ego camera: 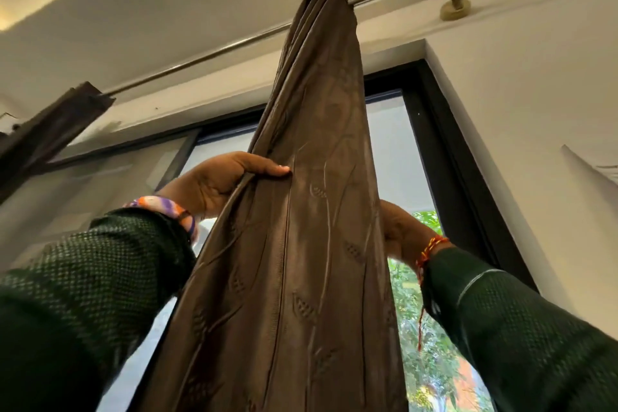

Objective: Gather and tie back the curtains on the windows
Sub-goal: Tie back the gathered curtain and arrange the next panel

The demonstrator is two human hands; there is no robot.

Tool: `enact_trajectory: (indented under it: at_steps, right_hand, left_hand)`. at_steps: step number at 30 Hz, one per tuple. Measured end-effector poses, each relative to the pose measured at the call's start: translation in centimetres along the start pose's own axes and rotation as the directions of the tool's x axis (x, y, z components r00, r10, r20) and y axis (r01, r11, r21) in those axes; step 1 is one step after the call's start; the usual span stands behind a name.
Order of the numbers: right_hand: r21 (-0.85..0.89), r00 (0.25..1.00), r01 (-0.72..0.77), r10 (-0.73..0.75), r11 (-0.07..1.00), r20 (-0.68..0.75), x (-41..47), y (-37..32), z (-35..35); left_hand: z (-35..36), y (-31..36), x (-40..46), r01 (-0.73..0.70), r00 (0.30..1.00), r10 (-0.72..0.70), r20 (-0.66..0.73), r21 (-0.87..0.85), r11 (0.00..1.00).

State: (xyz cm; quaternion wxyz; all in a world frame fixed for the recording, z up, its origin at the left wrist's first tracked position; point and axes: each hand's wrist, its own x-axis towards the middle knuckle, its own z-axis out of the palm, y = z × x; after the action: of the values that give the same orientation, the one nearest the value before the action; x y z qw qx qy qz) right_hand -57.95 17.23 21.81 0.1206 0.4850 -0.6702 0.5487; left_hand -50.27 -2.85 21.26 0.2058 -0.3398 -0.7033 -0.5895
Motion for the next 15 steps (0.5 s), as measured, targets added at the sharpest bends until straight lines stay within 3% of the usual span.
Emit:
enact_trajectory:
  at_steps: [5, 8, 12, 15]
  right_hand:
    - [-0.155, 0.997, -0.071, 0.064, 0.985, -0.053, -0.9, -1.9, -3.0]
    - [-0.217, 0.991, -0.107, 0.086, 0.970, -0.103, -1.9, -3.2, -4.1]
    - [-0.477, 0.954, -0.015, -0.130, 0.879, -0.270, -2.7, -4.9, -3.4]
    - [-0.673, 0.851, 0.104, -0.416, 0.732, -0.321, -2.5, -5.5, -2.3]
  left_hand:
    - [-1.0, -0.1, 0.1, 0.135, 0.980, -0.097, -0.173, 0.229, 0.964]
    - [-1.5, -0.3, 0.5, 0.192, 0.951, -0.079, -0.299, 0.370, 0.909]
    - [-0.5, -1.1, 1.4, 0.217, 0.870, 0.112, -0.480, 0.577, 0.787]
    - [0.2, -2.5, 2.3, 0.229, 0.786, 0.328, -0.524, 0.740, 0.633]
